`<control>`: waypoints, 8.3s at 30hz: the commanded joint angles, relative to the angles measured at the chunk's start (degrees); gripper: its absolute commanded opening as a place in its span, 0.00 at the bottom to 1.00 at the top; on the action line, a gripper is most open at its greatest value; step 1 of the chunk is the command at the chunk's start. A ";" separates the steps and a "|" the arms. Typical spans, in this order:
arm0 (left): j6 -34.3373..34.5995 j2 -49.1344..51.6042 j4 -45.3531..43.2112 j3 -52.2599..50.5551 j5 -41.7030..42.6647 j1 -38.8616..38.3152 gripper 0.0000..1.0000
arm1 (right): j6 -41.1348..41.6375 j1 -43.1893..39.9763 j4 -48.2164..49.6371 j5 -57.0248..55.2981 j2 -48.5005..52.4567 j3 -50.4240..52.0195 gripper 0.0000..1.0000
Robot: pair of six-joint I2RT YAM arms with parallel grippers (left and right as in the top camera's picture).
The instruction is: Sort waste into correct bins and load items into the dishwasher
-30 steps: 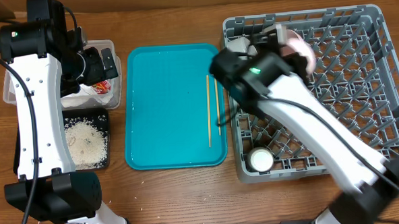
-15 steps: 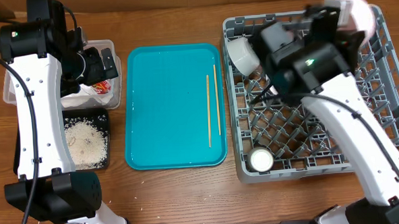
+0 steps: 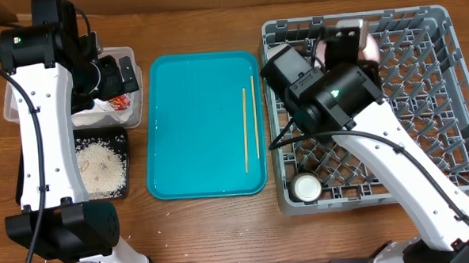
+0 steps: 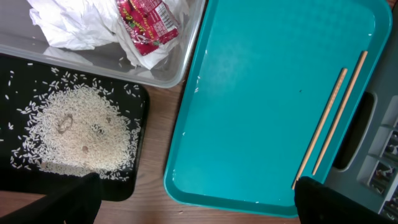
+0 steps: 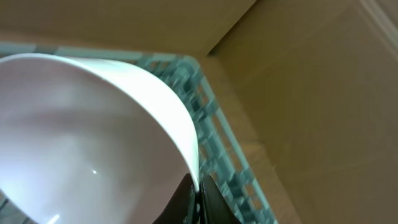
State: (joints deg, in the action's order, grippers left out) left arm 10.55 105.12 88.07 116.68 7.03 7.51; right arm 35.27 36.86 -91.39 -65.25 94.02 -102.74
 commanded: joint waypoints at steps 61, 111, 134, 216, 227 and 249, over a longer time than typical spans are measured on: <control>-0.24 -0.98 -0.07 0.70 0.02 -0.02 1.00 | 5.86 3.52 -3.21 1.25 19.28 11.23 0.04; -0.24 -0.98 -0.04 0.70 0.04 -0.02 1.00 | 4.52 9.49 -1.95 2.38 19.26 13.00 0.12; -0.24 -0.98 -0.07 0.70 0.02 -0.02 1.00 | 5.20 12.26 -5.05 10.32 19.23 0.33 1.00; -0.24 -0.98 -0.07 0.70 0.04 -0.02 1.00 | 4.26 0.59 37.31 61.13 39.12 -0.11 0.32; -0.24 -0.98 -0.07 0.70 0.04 -0.02 1.00 | 6.78 4.13 36.70 60.61 39.50 -0.61 0.04; -0.24 -0.98 -0.07 0.70 0.04 -0.02 1.00 | -3.89 0.90 -5.68 48.50 24.94 -31.08 0.04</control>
State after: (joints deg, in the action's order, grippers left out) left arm 10.55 105.12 88.09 116.68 7.03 7.51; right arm 33.21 39.55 -96.38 -11.94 122.21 -132.73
